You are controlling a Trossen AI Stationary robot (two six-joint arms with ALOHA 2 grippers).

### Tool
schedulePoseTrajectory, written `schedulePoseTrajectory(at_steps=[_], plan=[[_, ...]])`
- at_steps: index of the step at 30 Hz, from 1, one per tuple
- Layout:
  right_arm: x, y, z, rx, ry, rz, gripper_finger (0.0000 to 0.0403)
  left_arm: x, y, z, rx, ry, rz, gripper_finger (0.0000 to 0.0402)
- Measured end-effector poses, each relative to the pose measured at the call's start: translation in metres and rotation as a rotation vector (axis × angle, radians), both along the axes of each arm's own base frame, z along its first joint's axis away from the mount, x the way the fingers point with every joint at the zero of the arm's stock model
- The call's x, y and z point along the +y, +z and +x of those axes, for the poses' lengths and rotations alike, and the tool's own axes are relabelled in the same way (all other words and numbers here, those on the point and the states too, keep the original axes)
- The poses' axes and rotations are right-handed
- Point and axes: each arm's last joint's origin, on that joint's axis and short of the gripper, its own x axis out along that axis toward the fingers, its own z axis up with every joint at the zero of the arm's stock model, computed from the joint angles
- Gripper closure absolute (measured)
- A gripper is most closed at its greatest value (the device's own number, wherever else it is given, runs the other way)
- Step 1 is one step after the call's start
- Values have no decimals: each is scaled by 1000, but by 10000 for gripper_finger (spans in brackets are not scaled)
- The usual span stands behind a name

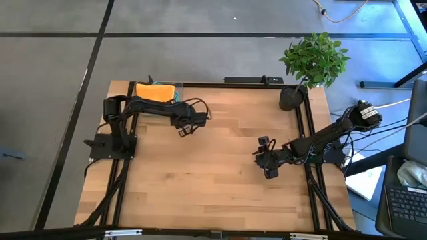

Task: Fold microfiber towels
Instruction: Adjust the transparent bin, then return to Home Position

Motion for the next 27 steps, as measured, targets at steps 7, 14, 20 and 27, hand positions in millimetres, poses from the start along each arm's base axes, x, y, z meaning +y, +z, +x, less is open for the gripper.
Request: schedulePoseTrajectory(at_steps=[7, 14, 20, 27], plan=[[0, -1, -1, 9, -4, -12, 244, -6, 1, -1, -5, 19, 19, 261], [-5, 7, 0, -75, -112, -136, 244, -28, 32, 9, -81, -84, 184, 265], [-4, 22, -3, -132, -177, 17, 244, -79, 65, 9, -353, -120, 223, 281], [-4, 46, -18, -290, -226, 171, 244, -146, 82, -15, -614, -276, 331, 319]])
